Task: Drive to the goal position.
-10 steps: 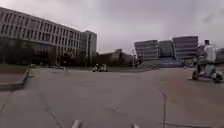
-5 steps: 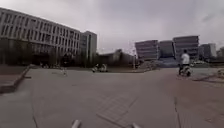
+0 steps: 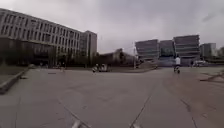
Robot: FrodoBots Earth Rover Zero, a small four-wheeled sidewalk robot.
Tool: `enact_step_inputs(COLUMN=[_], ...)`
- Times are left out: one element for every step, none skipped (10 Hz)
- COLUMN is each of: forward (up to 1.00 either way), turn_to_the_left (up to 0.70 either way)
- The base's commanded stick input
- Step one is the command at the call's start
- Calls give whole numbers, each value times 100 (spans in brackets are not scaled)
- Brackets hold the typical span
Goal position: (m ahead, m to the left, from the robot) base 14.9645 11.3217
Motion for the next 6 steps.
enact_step_inputs(forward=[70, 70, 70, 70, 70, 70], turn_to_the_left=[0, 0, 0, 0, 0, 0])
